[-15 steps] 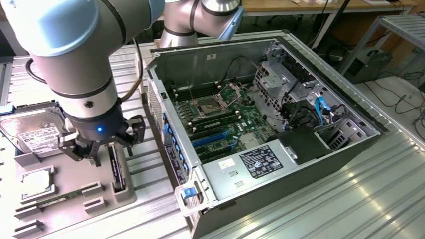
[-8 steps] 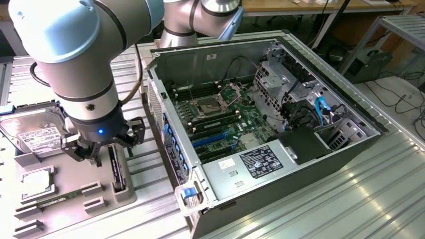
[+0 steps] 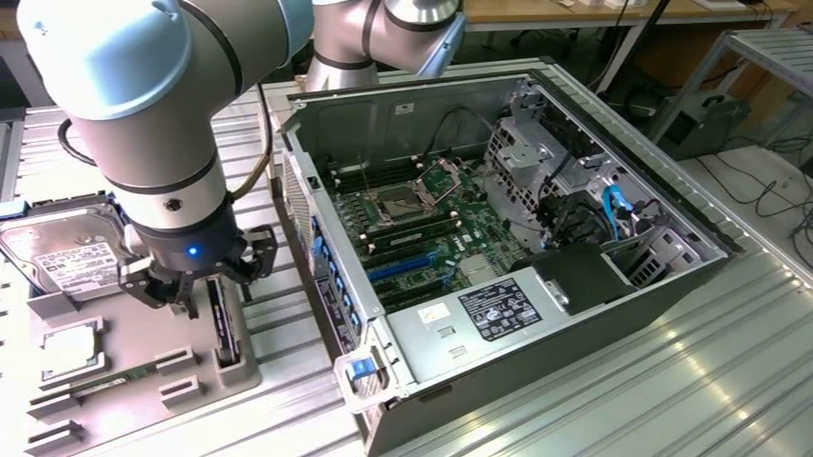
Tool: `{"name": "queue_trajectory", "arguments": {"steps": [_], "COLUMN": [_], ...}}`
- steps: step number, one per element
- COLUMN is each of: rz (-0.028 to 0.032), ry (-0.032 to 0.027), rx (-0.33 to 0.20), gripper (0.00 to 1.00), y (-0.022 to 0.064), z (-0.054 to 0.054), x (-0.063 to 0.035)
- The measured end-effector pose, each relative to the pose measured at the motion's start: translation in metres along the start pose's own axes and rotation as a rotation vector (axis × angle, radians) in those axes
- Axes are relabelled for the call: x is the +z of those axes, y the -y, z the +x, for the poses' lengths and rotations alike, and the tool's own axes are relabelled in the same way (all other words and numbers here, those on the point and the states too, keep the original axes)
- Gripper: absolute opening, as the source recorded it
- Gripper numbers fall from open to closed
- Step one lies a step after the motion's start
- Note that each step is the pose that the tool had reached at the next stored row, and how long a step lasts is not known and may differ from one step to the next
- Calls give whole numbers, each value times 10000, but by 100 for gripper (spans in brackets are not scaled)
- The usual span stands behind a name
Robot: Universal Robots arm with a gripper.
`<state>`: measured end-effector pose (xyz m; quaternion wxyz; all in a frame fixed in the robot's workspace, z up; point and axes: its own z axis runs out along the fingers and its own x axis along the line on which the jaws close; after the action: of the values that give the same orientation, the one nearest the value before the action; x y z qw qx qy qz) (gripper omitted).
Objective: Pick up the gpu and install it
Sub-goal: 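Pick up the gpu and move the gpu toward the slot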
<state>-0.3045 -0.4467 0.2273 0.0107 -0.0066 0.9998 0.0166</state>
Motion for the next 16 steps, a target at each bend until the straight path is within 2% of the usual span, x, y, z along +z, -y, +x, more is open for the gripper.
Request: {"name": "queue_trajectory", "arguments": {"steps": [1,2,3,9,10,11,12,16], "rz": [1,-1,1,1,-1,-1,1,0], "ry": [-1,2,0,0,2,2,0,1], "rx": [0,0,1,0,-1,0,0,0], "gripper": [60,60,53,51,44,44,37,37], "y": [0,0,2,7,10,11,12,18], "z": [0,0,1,1,1,1,1,1], "x": [2,10,15,34,37,39,40,50]}}
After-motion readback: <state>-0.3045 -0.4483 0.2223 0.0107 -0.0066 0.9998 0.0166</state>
